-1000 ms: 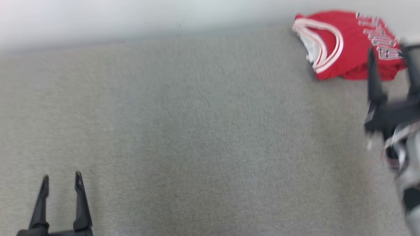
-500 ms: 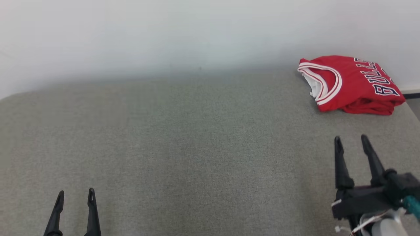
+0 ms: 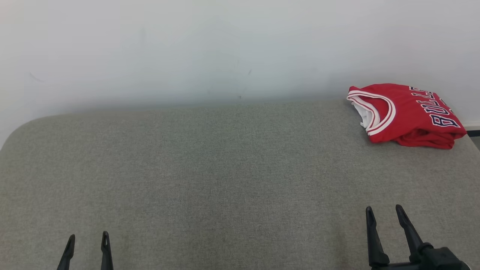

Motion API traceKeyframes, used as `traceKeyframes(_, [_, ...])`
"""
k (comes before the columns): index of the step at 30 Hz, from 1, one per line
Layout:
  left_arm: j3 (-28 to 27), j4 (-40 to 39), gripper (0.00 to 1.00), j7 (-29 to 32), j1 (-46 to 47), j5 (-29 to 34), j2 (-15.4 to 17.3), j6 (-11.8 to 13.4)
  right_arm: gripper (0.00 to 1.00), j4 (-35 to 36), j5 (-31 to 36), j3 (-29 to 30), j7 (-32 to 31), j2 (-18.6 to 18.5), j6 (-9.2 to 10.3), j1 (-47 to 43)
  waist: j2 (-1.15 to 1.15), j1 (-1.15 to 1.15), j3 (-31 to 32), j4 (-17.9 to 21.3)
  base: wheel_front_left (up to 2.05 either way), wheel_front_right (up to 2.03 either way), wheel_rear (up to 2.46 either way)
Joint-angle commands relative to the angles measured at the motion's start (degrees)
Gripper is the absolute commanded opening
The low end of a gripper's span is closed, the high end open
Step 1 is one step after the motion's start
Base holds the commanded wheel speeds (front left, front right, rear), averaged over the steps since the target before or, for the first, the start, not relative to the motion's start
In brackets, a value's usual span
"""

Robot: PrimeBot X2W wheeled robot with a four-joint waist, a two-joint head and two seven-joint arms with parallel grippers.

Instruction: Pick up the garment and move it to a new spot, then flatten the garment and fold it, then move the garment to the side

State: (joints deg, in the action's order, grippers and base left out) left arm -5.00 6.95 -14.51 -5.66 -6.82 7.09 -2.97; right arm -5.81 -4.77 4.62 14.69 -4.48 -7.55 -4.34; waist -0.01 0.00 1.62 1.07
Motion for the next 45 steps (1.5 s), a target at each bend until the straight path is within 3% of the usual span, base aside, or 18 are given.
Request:
traceKeyframes(1, [0.11,0.24,1.00,-0.02,-0.76,-0.02,0.44,0.09,1.00,0.86,0.56,0.28,0.38,0.71,0.16,-1.42,0.01,0.00,0.42,-0.17,0.00,0.00,0.00])
traceKeyframes(12, [0.36,0.54,1.00,-0.32,-2.20,-0.49,0.45,0.84,1.00,2.00,2.04,-3.61,0.55,1.46,0.16,-2.88,0.01,0.00,1.85,0.15,0.00,0.00,0.00])
traceKeyframes(29, [0.71,-0.89,1.00,0.74,-2.48,-0.89,1.58,1.87,1.00,0.83,1.33,-3.55,0.53,1.68,0.16,-2.58,0.01,0.00,2.43,-1.10,0.00,0.00,0.00])
traceKeyframes(45, [2.20,-2.75,1.00,1.06,-2.84,-1.37,2.46,1.29,1.00,0.45,0.71,-3.60,0.52,1.72,0.16,-2.44,0.01,0.00,2.10,-1.11,0.00,0.00,0.00])
